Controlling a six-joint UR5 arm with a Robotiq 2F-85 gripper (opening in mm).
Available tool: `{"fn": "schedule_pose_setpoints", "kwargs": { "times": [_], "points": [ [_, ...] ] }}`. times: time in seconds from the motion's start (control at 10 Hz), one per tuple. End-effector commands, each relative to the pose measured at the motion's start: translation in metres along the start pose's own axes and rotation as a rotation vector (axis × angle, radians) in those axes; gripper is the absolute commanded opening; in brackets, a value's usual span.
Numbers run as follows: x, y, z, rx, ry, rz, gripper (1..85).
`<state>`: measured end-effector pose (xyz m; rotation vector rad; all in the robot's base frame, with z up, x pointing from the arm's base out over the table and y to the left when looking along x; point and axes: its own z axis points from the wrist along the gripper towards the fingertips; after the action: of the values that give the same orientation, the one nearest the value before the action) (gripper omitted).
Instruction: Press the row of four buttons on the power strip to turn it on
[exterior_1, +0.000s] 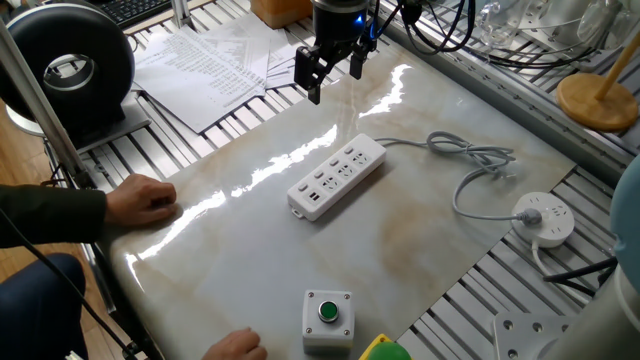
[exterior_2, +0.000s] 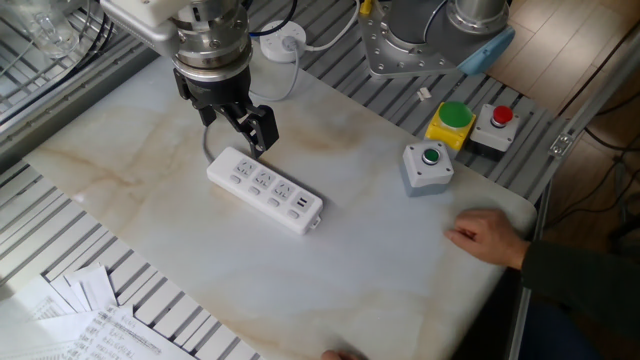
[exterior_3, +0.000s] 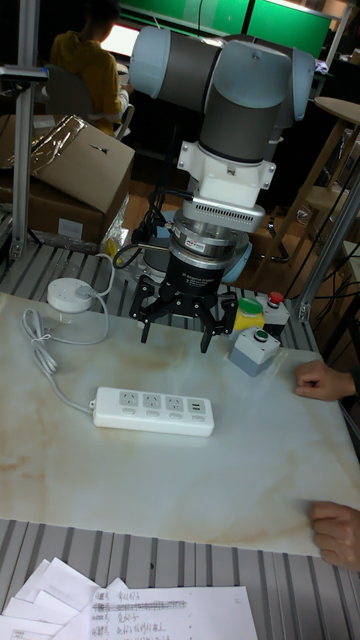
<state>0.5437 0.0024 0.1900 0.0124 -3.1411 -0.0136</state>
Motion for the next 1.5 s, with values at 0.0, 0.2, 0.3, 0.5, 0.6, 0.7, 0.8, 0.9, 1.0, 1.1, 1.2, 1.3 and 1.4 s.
{"fn": "schedule_pose_setpoints", "kwargs": {
  "times": [0.0, 0.2, 0.3, 0.5, 0.6, 0.7, 0.8, 0.9, 1.0, 1.1, 1.2, 1.3, 1.4],
  "points": [
    [-0.045, -0.055, -0.010, 0.251, -0.138, -0.314, 1.0],
    [-0.046, -0.053, -0.010, 0.254, -0.144, -0.309, 1.0],
    [-0.046, -0.053, -0.010, 0.256, -0.144, -0.309, 1.0],
    [-0.045, -0.054, -0.010, 0.257, -0.141, -0.309, 1.0],
    [-0.042, -0.053, -0.009, 0.253, -0.130, -0.314, 1.0],
    [-0.037, -0.054, -0.008, 0.250, -0.106, -0.322, 1.0],
    [-0.018, -0.050, -0.004, 0.221, -0.040, -0.319, 1.0],
    [0.013, -0.042, 0.001, 0.173, 0.075, -0.282, 1.0],
    [0.020, -0.031, 0.004, 0.122, 0.090, -0.272, 1.0],
    [0.020, -0.027, 0.008, 0.102, 0.084, -0.272, 1.0],
    [0.022, -0.029, 0.008, 0.097, 0.084, -0.278, 1.0],
    [0.020, -0.035, 0.009, 0.109, 0.077, -0.271, 1.0],
    [0.007, -0.039, 0.015, 0.115, 0.036, -0.321, 1.0]
  ]
}}
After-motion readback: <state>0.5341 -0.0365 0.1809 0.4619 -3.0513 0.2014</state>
